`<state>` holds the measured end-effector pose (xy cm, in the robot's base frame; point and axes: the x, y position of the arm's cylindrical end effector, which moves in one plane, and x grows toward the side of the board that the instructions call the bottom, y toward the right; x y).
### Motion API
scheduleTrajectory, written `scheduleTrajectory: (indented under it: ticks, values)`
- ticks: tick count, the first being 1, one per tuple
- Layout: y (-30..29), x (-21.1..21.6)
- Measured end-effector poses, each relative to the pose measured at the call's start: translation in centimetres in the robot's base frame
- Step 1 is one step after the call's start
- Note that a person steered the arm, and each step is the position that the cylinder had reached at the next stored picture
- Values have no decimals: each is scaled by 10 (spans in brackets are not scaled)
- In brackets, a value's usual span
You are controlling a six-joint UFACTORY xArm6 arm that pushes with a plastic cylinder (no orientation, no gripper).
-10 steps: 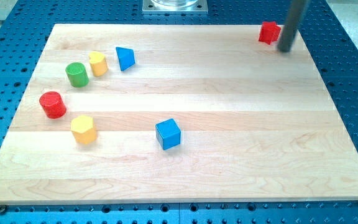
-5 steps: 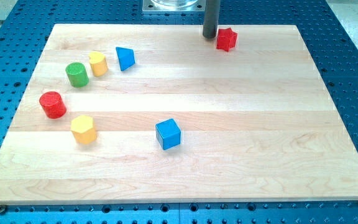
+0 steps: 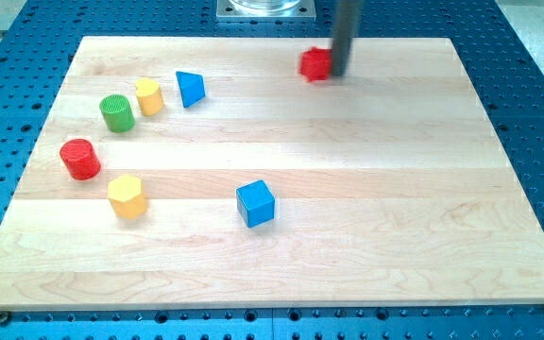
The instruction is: Move the red star into the blue triangle
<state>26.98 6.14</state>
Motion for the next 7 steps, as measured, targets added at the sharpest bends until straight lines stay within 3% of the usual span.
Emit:
scheduleTrajectory:
  ticks: [1, 3, 5, 7]
  values:
    - [33, 0]
    - [-22, -10]
    - [-32, -28]
    - [-120, 3]
